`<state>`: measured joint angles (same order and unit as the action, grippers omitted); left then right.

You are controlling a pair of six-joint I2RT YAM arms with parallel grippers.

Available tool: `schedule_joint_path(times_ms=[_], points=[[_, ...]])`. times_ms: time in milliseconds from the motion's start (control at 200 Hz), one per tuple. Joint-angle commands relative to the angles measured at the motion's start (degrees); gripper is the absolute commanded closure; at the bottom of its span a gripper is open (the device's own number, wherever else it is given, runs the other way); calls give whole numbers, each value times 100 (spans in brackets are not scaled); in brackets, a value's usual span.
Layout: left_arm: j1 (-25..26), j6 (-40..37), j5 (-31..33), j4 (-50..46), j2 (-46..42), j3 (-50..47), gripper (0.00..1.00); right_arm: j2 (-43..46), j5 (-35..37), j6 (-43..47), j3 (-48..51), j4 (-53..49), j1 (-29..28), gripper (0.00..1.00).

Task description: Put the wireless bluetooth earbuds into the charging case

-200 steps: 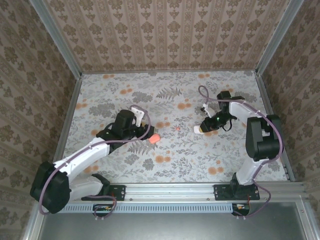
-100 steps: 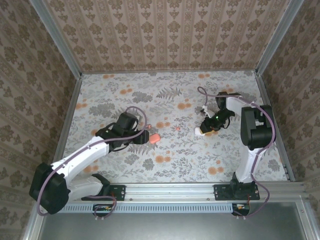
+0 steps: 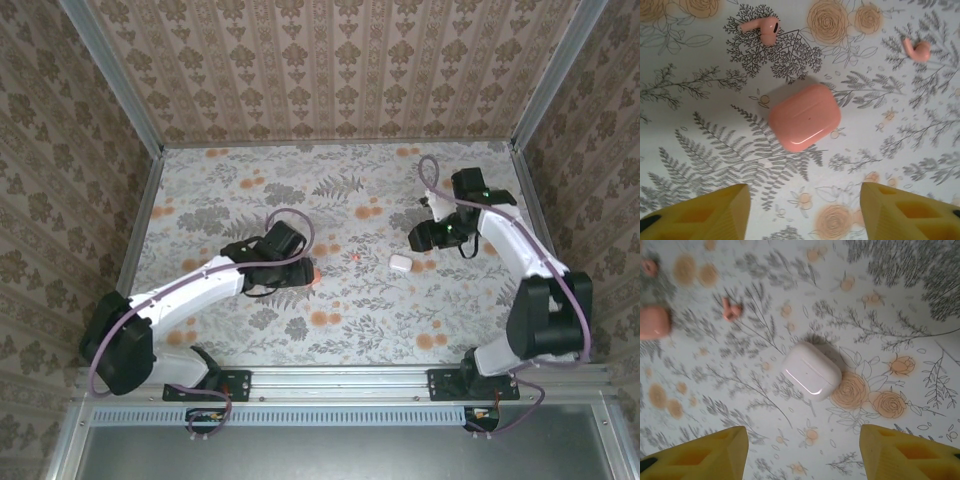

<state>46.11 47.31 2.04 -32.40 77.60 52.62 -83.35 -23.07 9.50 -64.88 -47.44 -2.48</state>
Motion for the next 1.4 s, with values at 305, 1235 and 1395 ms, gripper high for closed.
schedule_joint_path(times_ms=[305,1235,1395], points=[[78,2390,-325,-2838,2642,2894,30,1129,-413,-1644,930,1303,-445,38],[-667,2409,-1339,-2143,3757,2831,22,576,-1016,-1661,223,1395,-574,34],[-721,2145,-1471,-2046,3924,2897,24,632,-913,-1668,170,1304,-604,34]])
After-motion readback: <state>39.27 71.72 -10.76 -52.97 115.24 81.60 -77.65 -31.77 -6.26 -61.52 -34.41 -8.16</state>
